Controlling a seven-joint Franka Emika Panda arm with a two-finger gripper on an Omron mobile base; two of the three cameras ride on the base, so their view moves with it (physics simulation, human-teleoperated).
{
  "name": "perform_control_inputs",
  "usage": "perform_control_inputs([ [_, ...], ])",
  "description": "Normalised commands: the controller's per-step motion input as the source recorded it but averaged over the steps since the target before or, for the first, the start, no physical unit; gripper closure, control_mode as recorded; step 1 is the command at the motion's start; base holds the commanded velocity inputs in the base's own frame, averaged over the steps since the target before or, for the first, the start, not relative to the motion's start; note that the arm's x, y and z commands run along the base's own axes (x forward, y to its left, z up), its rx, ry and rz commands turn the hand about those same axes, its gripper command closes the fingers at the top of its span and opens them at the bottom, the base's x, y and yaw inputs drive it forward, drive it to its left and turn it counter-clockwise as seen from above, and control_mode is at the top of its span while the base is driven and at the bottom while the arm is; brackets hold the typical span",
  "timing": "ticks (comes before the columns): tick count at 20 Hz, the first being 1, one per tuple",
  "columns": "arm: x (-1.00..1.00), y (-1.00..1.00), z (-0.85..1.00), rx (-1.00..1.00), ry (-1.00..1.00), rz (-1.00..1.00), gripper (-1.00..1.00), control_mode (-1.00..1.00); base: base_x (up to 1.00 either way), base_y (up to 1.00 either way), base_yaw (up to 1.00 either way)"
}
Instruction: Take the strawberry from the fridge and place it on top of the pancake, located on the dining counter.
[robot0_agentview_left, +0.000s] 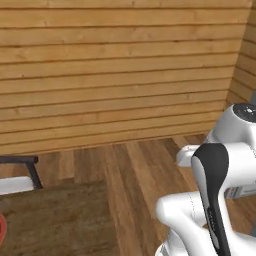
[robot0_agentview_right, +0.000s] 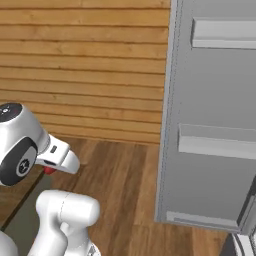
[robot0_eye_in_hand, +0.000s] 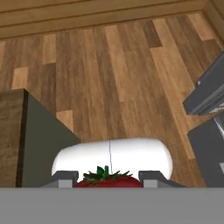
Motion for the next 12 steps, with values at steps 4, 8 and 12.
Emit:
perform_control_inputs([
  [4,0.0,0.0,0.0,0.0,0.0,0.0,1.0,1.0,0.32,0.0,0.13],
  [8,0.0,0.0,0.0,0.0,0.0,0.0,1.0,1.0,0.94,0.13,0.0],
  [12,0.0,0.0,0.0,0.0,0.0,0.0,1.0,1.0,1.0,0.04,0.0],
])
